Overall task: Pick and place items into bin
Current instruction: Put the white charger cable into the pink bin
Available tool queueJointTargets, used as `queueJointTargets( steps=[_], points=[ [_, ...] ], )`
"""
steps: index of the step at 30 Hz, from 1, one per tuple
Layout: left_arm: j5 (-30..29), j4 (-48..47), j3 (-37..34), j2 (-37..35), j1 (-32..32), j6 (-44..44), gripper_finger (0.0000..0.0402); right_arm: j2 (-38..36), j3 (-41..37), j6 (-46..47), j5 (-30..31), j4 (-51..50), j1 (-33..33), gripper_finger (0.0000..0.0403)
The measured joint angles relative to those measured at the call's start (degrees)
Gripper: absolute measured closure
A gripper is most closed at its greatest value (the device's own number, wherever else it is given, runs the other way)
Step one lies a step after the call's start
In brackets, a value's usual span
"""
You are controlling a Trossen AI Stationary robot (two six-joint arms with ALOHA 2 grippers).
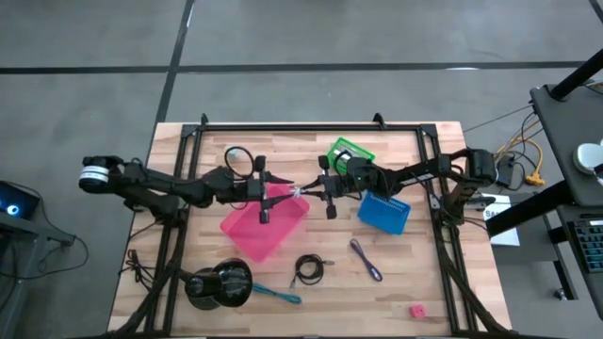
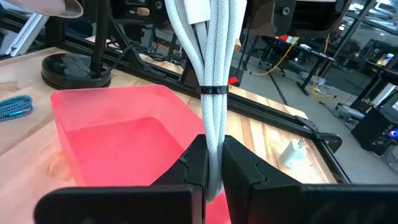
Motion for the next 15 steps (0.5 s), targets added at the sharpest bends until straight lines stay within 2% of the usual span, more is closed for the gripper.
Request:
queueJointTargets(
  steps=[15],
  points=[
    [0.07,0.84,0.19,0.13,0.00,-0.11,0.0256,0.00,0.00,-0.15,0.00,-0.37,-0.18,0.0385]
  ],
)
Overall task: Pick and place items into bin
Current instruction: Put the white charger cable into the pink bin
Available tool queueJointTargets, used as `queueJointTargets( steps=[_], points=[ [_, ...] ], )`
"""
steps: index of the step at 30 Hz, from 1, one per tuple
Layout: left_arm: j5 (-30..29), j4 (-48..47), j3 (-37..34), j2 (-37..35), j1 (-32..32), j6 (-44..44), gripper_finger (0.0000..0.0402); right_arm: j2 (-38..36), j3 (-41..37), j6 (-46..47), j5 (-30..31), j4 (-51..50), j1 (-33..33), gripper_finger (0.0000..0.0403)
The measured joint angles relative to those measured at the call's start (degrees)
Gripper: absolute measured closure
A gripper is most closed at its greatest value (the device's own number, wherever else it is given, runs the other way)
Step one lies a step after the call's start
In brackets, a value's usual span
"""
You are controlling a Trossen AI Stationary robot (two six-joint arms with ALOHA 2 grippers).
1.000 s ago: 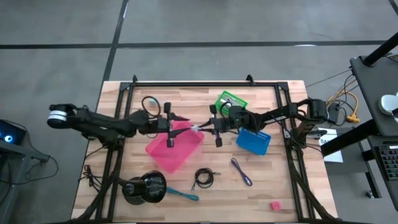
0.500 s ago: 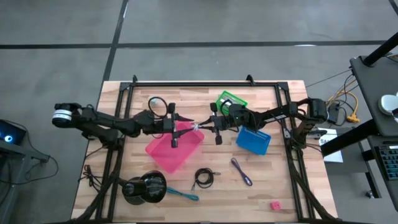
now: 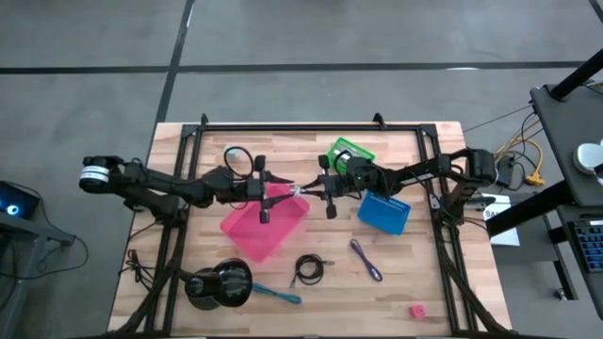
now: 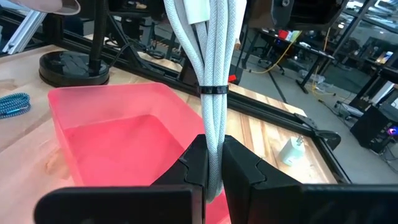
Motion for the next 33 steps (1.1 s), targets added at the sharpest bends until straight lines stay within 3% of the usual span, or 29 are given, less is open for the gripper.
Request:
queueJointTargets(
  steps=[6,20,24,33],
  points=[
    [0.17,0.01,0.31,0.00,0.00,0.06,0.0269,-0.02,0.00,-0.10,0.00,-0.09,-0.02,0.0385],
    [0.16,-0.36,0.00,0.00,0.00,0.12,0.0392,-0.02,0.00,-0.37,0.15,-0.37,-0.07,0.0385],
    [0.13,0.10,-0.08,1.01,0.00,0.13,0.0394,-0.02,0.00,-0.76,0.17,-0.90,-0.09,0.0380],
    [-0.67,-0.90,0.36,1.79,0.00,-0.33,0.0394,-0.11,0.11,-0.80,0.15,-1.84,-0.24,0.0329]
  ],
)
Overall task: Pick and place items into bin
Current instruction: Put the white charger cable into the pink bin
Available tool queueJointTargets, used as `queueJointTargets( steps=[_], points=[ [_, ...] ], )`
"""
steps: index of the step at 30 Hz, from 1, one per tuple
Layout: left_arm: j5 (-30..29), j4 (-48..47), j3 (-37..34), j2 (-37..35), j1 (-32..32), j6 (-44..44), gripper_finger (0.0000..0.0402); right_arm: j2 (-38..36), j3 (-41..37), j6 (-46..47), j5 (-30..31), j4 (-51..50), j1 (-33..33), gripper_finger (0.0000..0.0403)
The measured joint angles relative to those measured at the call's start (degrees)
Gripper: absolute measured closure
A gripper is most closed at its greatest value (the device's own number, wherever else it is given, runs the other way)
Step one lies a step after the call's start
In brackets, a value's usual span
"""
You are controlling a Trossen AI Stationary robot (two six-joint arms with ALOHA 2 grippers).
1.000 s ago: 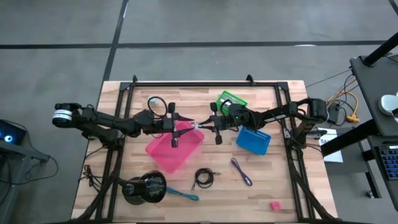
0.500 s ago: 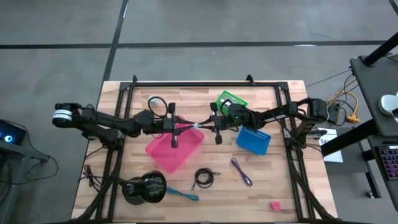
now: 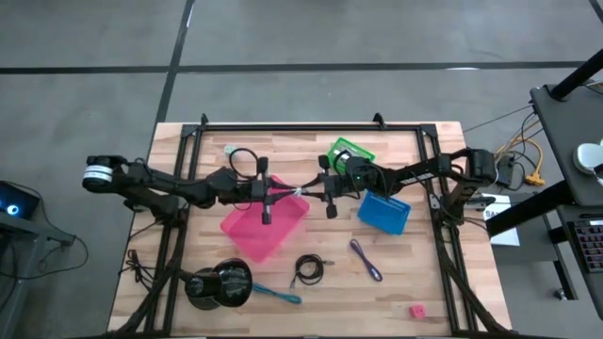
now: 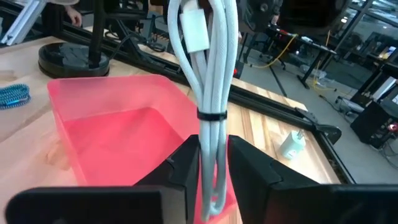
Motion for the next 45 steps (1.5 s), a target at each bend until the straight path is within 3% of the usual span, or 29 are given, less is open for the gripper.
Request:
queueJointTargets(
  steps=[9,14,22,29,36,45],
  points=[
    [-0.03,-0.01,-0.28,-2.81,0.00,-0.03,0.0394,-0.03,0.00,-0.05,0.00,-1.22,-0.16,0.0308],
    [-0.94,-4.82,-0.02,-5.19,0.00,-0.24,0.0394,-0.17,-0.02,-2.36,0.02,-3.53,-0.16,0.0312],
    [-1.56,-11.68,-0.15,-10.52,-0.04,-4.67,0.0394,-0.39,-0.02,-2.54,0.41,-3.43,-0.16,0.0326],
    [-3.40,-19.29,-0.31,-14.62,-0.04,-11.12,0.0394,-0.39,-0.07,-4.92,5.72,-4.67,-0.20,0.0329],
    [-7.15,-25.92,0.26,-15.48,-0.04,-20.89,0.0394,-0.39,-0.07,-6.97,6.34,-5.64,-0.19,0.0323],
    [-11.07,-31.08,0.27,-14.78,-0.02,-23.03,0.0394,-0.39,-0.07,-9.62,6.49,-7.64,-0.16,0.0335]
  ],
)
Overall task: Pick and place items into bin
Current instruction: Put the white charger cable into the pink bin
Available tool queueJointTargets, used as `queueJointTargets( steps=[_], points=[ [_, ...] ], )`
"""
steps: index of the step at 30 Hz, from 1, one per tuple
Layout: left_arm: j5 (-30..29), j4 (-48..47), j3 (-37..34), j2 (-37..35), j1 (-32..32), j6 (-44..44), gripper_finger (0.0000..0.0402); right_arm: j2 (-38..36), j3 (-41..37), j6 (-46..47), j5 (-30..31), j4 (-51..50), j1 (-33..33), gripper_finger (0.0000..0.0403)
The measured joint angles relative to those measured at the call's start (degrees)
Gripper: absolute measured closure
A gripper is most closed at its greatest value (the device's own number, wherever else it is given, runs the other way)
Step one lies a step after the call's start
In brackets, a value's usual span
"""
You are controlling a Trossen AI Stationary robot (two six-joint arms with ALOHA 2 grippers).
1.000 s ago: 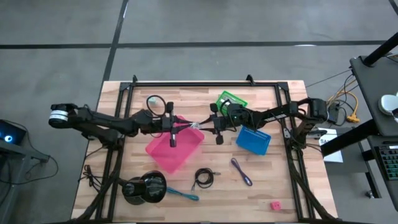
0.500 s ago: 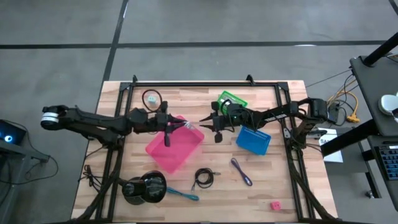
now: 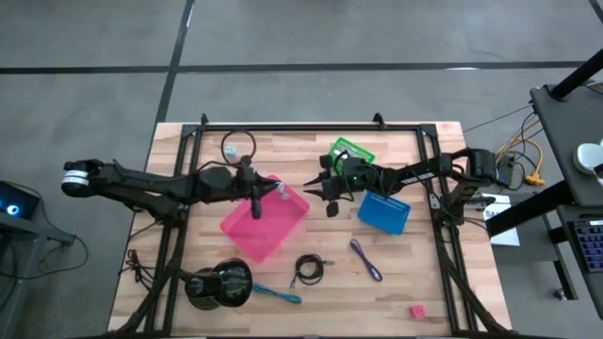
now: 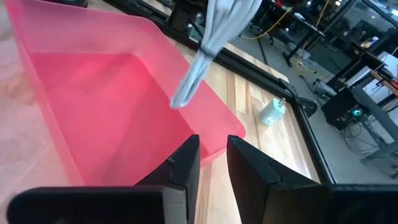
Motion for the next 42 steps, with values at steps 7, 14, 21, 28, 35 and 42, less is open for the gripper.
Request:
queueJointTargets(
  steps=[7,14,21,28,35,42],
  points=[
    [-2.93,-6.08,0.49,0.00,0.09,-4.57,0.0394,0.00,0.00,0.55,-0.02,0.00,0.00,0.0330],
    [-4.97,-14.52,2.42,0.01,0.13,-11.69,0.0394,0.00,0.00,0.78,-0.02,0.04,0.00,0.0332],
    [-8.24,-25.54,7.50,1.24,0.52,-17.49,0.0394,0.00,0.00,0.74,-0.04,0.05,0.00,0.0331],
    [-7.52,-32.40,10.26,4.74,0.83,-19.07,0.0394,0.00,0.00,0.76,-0.07,0.07,0.00,0.0325],
    [-4.92,-35.40,12.23,9.57,2.88,-19.11,0.0394,0.00,0.00,0.89,-0.17,0.09,0.00,0.0334],
    [-2.98,-42.51,17.07,14.19,5.09,-19.14,0.0394,0.00,0.00,1.12,-0.17,0.04,0.00,0.0329]
  ],
)
